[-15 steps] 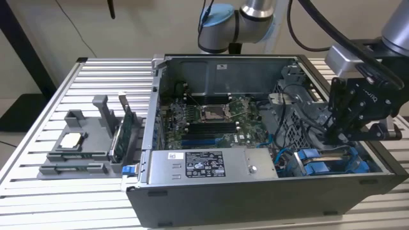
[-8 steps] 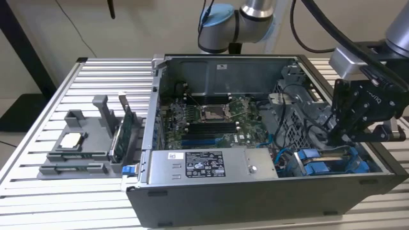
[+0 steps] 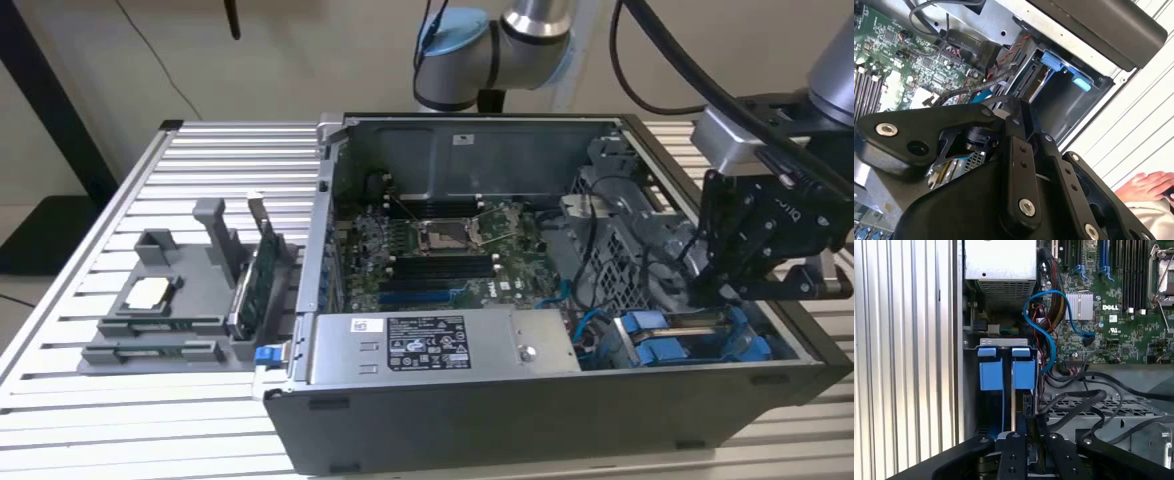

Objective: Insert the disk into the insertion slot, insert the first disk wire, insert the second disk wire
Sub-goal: 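Insert the first disk wire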

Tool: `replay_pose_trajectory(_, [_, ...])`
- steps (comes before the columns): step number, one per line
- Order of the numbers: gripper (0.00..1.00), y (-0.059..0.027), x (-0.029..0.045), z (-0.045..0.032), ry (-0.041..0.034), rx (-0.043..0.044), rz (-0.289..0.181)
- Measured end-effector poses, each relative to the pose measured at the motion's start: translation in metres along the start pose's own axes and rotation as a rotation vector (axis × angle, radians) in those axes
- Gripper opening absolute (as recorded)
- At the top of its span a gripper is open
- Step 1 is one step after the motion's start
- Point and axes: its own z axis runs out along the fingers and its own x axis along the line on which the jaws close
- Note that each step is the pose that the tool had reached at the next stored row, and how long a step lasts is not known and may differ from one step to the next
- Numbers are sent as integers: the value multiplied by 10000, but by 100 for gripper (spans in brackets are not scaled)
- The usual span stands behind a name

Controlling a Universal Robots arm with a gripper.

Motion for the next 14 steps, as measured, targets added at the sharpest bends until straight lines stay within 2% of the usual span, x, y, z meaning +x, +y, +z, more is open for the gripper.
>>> replay_pose_trajectory(14, [19, -1, 0, 2, 0, 17, -6])
